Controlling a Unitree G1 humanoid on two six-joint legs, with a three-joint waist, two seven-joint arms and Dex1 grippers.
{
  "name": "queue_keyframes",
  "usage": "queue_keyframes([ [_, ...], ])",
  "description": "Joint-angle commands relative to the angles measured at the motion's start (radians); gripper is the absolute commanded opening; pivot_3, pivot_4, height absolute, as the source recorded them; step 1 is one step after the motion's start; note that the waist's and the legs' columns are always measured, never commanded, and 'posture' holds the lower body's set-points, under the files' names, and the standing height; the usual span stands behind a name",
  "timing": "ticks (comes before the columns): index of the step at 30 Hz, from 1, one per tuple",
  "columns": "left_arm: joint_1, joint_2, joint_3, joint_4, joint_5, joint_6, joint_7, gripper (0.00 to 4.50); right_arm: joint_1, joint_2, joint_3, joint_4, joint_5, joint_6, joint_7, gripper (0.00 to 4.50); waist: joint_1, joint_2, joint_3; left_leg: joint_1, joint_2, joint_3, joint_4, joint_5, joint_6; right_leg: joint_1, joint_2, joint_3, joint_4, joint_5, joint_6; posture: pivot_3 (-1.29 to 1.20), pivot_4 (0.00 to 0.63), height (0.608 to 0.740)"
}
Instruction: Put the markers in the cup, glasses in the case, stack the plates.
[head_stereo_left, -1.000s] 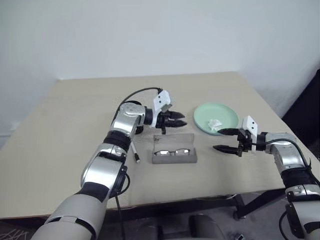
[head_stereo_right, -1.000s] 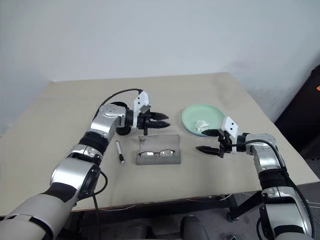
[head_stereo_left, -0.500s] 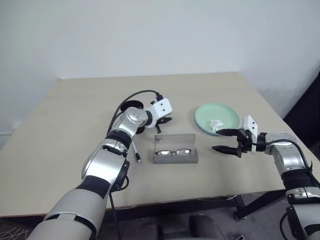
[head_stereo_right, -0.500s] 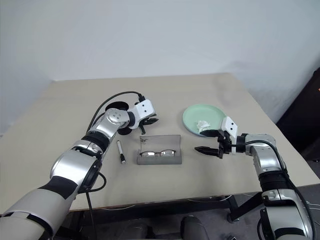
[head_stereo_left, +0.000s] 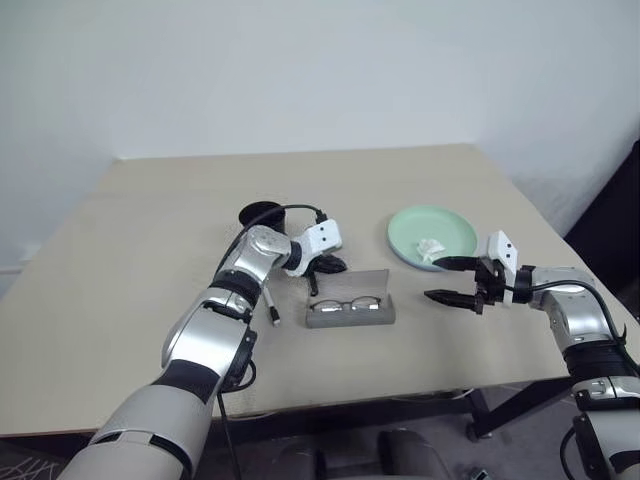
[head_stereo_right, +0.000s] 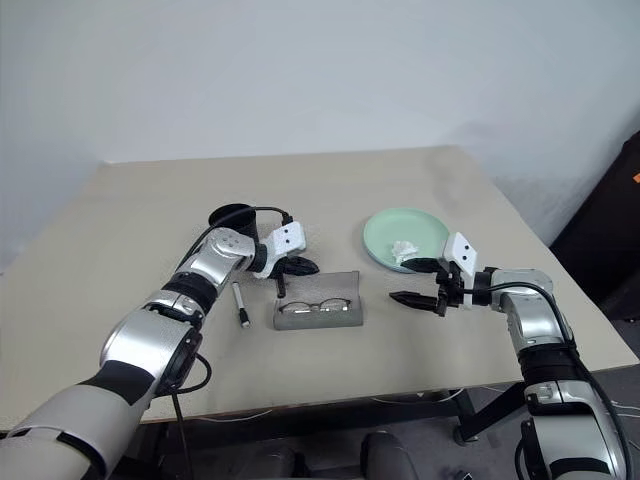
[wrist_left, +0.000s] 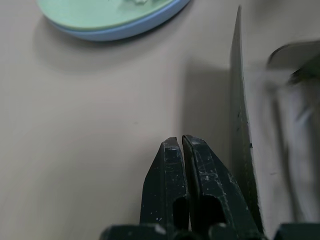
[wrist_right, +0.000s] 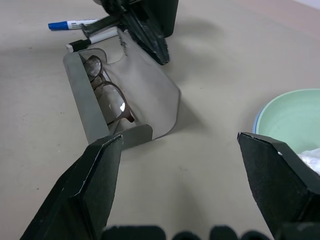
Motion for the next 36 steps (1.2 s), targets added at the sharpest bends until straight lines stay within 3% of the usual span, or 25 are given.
queue_keyframes([
  [1, 0.013, 0.026, 0.027, -0.066, -0.044, 0.034, -0.077, 0.02, -0.012, 0.004, -0.023, -0.028, 0.024, -0.017, -0.006, 3.99, -0.001, 0.0, 0.0, 0.0, 0.0, 0.0, 0.0, 0.0, 0.0, 0.0, 0.0, 0.0, 0.0, 0.0, 0.0, 0.0, 0.0, 0.74],
  [9, 0.13, 0.076, 0.019, -0.309, -0.128, 0.156, -0.277, 0.02, -0.018, 0.007, -0.021, -0.009, 0.018, -0.03, -0.007, 3.99, -0.001, 0.0, 0.0, 0.0, 0.0, 0.0, 0.0, 0.0, 0.0, 0.0, 0.0, 0.0, 0.001, 0.0, -0.001, 0.0, 0.0, 0.74],
  [18, 0.286, 0.148, -0.071, -0.547, -0.096, 0.255, -0.297, 0.02, -0.008, 0.008, -0.016, -0.014, 0.015, -0.034, -0.013, 3.99, -0.001, -0.001, 0.0, 0.001, 0.001, -0.001, 0.0, 0.0, 0.0, 0.0, 0.0, 0.001, 0.001, 0.0, -0.001, 0.0, 0.0, 0.74],
  [26, 0.358, 0.166, -0.017, -0.683, -0.155, 0.317, -0.153, 0.02, 0.008, 0.012, -0.012, -0.029, 0.017, -0.033, -0.017, 3.99, -0.001, 0.0, -0.001, 0.003, 0.002, 0.0, 0.001, 0.001, 0.001, 0.001, 0.0, 0.002, 0.002, -0.001, -0.001, 0.0, 0.0, 0.74],
  [36, 0.577, 0.148, 0.21, -1.168, -0.241, 0.618, 0.282, 0.02, 0.02, 0.015, -0.015, -0.047, 0.022, -0.02, -0.019, 3.99, -0.001, 0.0, -0.001, 0.002, 0.002, -0.001, 0.001, 0.001, 0.002, -0.001, -0.001, 0.001, 0.002, 0.0, -0.001, 0.0, 0.0, 0.74],
])
